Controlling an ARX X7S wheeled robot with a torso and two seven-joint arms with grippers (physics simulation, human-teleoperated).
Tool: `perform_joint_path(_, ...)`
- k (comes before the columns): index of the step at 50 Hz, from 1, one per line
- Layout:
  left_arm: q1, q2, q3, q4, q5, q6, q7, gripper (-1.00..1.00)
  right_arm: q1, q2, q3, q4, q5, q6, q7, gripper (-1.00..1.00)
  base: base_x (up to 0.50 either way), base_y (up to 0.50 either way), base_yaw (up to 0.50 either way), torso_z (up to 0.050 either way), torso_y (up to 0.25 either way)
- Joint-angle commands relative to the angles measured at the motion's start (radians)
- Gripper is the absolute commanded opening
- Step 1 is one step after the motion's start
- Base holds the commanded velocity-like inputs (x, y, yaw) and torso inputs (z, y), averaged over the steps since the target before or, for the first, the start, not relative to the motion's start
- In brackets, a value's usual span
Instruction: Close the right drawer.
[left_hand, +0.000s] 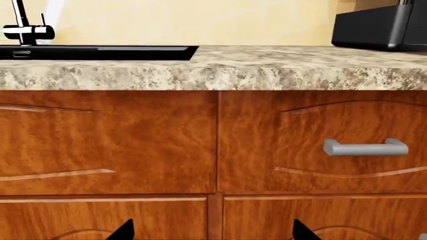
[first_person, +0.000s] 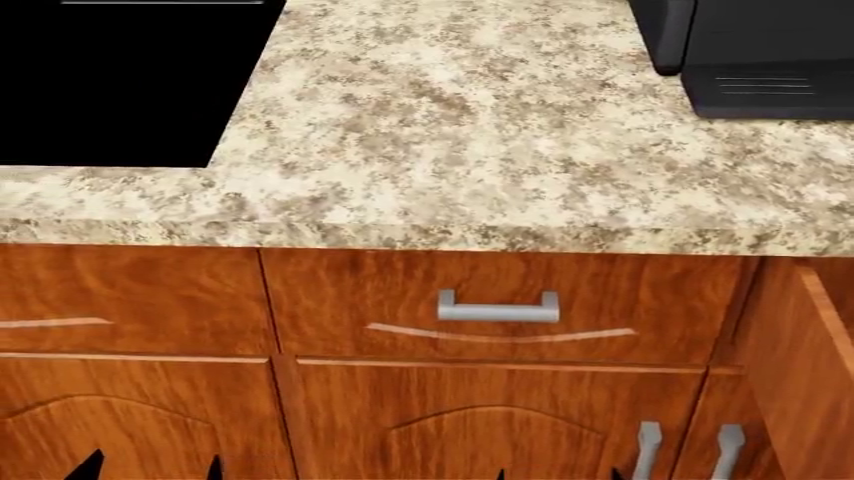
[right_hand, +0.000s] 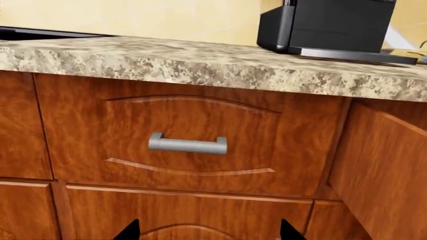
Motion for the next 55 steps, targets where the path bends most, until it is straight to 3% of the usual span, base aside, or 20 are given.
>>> perform_joint_path(1, 0.000, -0.013, 0.014, 0.000, -0.010, -0.001, -0.009, 1.00, 0.002, 0.010, -0.013, -0.001, 0.000, 0.005, 0.017, 1.00, 0.00, 0.14, 0.00, 0.000, 0.000)
perform_joint_path(42, -0.010, -0.039, 0.067, 0.002, 0.000, -0.018, -0.055, 1.00, 0.017, 0.036, -0.065, 0.012, -0.021, 0.023, 0.066, 1.00, 0.00, 0.14, 0.00, 0.000, 0.000)
perform_joint_path(46, -0.008, -0.042, 0.061, 0.004, -0.013, -0.007, -0.054, 1.00, 0.013, 0.024, -0.032, 0.022, 0.046, -0.012, 0.058, 1.00, 0.00, 0.00, 0.00, 0.000, 0.000)
perform_joint_path(50, -0.008, -0.044, 0.062, 0.003, -0.020, -0.005, -0.055, 1.00, 0.024, 0.037, -0.070, 0.037, -0.003, -0.022, 0.058, 1.00, 0.00, 0.00, 0.00, 0.000, 0.000)
perform_joint_path(51, -0.009, -0.044, 0.064, 0.002, -0.020, -0.006, -0.056, 1.00, 0.033, 0.044, -0.096, 0.027, -0.044, 0.039, 0.062, 1.00, 0.00, 0.00, 0.00, 0.000, 0.000)
perform_joint_path(55, -0.011, -0.044, 0.068, 0.001, -0.024, -0.009, -0.057, 1.00, 0.021, 0.036, -0.069, 0.040, 0.022, 0.002, 0.045, 1.00, 0.00, 0.00, 0.00, 0.000, 0.000)
